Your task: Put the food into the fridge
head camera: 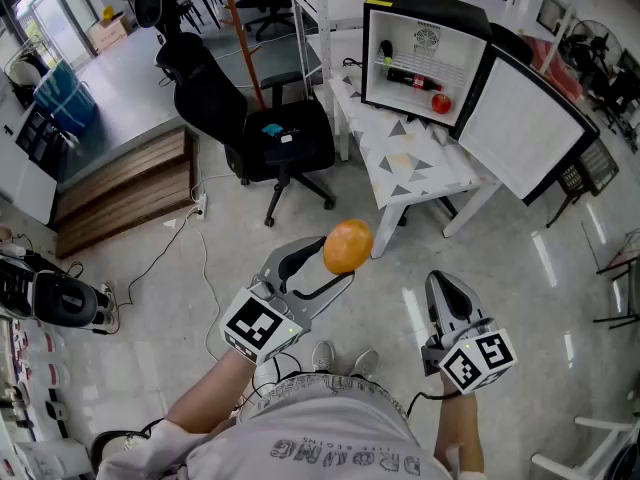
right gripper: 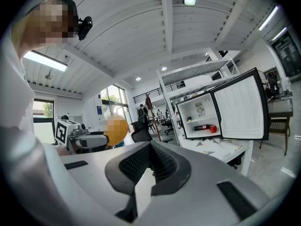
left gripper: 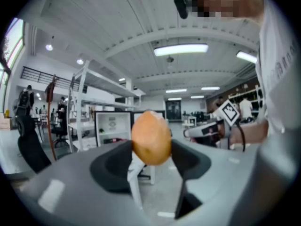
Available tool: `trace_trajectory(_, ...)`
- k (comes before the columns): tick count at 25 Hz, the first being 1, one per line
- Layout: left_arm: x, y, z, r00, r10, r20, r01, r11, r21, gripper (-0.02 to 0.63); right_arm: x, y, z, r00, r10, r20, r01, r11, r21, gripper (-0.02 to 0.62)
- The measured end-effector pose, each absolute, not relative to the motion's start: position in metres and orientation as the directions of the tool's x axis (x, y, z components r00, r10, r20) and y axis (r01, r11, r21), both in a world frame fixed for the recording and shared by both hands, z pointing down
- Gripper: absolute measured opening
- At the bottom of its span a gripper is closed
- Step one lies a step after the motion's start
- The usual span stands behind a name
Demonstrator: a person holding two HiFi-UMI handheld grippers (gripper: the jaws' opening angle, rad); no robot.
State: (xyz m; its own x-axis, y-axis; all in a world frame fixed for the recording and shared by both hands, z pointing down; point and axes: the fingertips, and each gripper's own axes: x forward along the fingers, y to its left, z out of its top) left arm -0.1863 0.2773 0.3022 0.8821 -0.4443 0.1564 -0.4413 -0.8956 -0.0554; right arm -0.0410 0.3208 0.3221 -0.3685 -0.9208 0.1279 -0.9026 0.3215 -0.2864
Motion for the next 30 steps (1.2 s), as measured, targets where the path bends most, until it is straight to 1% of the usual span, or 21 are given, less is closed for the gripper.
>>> trace_trajectory(9, -0.185, 0.283, 0.297, 0.883, -0.445, 0.148, -0.441, -0.896, -0.057, 0.268, -0.039, 0.327, 0.317, -0.358, -0.927, 0.114, -0.904, 0.314, -0.289, 0.002)
trace_trajectory(15, -0.177, 0.287, 0.302, 0.883, -0.442, 0.155, -0.439, -0.897, -0.056, 0.268, -0.029, 0.329, 0.311, -0.341, -0.937, 0.078, -0.906, 0.306, -0.292, 0.003)
trace_trajectory(25, -0.152, 0.304, 0.307, 0.869, -0.457, 0.188, -0.456, -0.889, -0.051, 0.268, 0.002, 0.34, 0.316, -0.348, -0.933, 0.09, -0.899, 0.304, -0.316, 0.005)
trace_trajectory(30, -0.137, 0.31, 0.308, 0.862, -0.472, 0.184, -0.469, -0.881, -0.059, 0.268, 0.02, 0.344, 0.322, -0.355, -0.93, 0.091, -0.892, 0.309, -0.33, 0.003)
